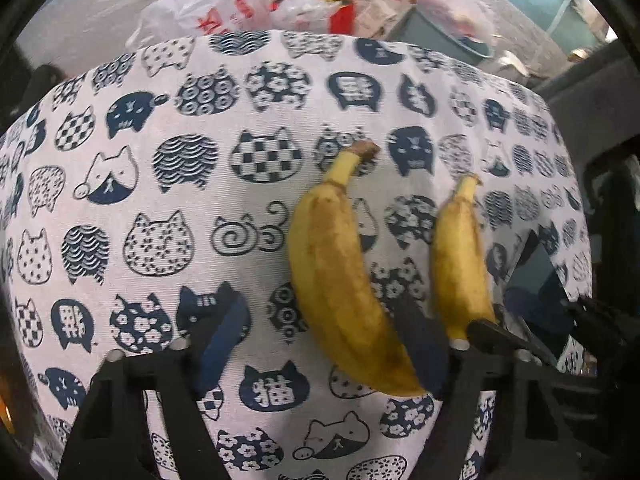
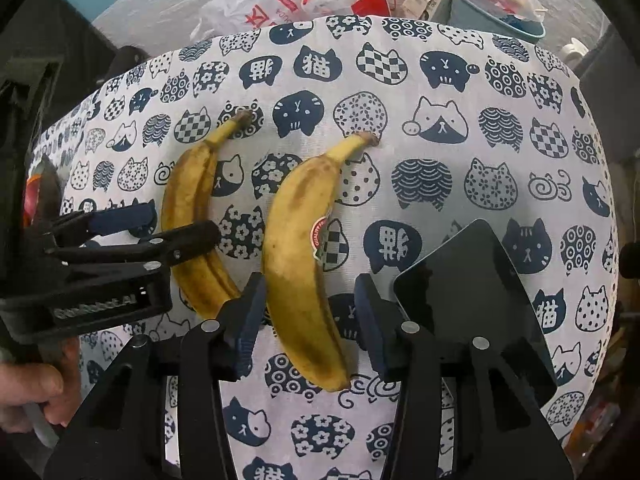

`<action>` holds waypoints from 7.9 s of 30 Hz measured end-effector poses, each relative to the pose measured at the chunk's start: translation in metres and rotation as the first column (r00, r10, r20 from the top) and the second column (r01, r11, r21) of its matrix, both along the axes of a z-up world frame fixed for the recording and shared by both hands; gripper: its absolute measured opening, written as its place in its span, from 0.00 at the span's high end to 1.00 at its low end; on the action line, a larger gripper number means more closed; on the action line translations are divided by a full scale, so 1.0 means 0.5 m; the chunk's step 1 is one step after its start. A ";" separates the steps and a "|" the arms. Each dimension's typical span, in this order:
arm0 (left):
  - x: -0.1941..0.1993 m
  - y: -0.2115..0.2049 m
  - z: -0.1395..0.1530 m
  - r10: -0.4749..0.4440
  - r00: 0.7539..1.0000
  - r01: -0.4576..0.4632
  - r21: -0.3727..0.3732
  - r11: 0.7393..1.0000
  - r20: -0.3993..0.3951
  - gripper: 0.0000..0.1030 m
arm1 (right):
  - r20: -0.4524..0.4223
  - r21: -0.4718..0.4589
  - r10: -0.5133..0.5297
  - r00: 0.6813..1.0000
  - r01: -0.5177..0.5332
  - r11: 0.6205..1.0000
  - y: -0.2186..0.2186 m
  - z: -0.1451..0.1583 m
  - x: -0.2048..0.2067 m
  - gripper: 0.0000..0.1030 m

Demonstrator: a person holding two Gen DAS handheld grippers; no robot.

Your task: Organize fruits

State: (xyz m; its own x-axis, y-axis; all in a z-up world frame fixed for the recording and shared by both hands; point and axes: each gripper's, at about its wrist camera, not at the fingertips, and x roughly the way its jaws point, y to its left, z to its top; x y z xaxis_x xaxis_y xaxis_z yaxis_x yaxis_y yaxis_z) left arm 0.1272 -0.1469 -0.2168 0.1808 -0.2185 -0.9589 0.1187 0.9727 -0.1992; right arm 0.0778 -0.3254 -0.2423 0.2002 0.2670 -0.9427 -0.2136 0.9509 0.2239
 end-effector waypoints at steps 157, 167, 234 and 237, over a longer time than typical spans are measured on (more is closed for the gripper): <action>-0.255 0.841 0.166 0.513 0.836 -0.516 -0.043 0.856 0.193 0.69 | 0.223 0.193 0.569 0.792 -0.608 0.770 0.834 0.223 -0.128 0.67; -0.241 0.851 0.158 0.508 0.842 -0.510 -0.041 0.859 0.181 0.62 | 0.152 0.223 0.536 0.830 -0.558 0.800 0.851 0.178 -0.088 0.66; -0.389 0.660 0.428 0.327 0.840 -0.401 0.089 0.912 0.432 0.08 | 0.467 -0.035 0.429 0.773 -0.468 0.883 0.613 0.400 -0.211 0.28; -0.391 0.654 0.433 0.322 0.836 -0.400 0.092 0.912 0.444 0.05 | 0.471 -0.034 0.427 0.772 -0.467 0.883 0.609 0.403 -0.213 0.28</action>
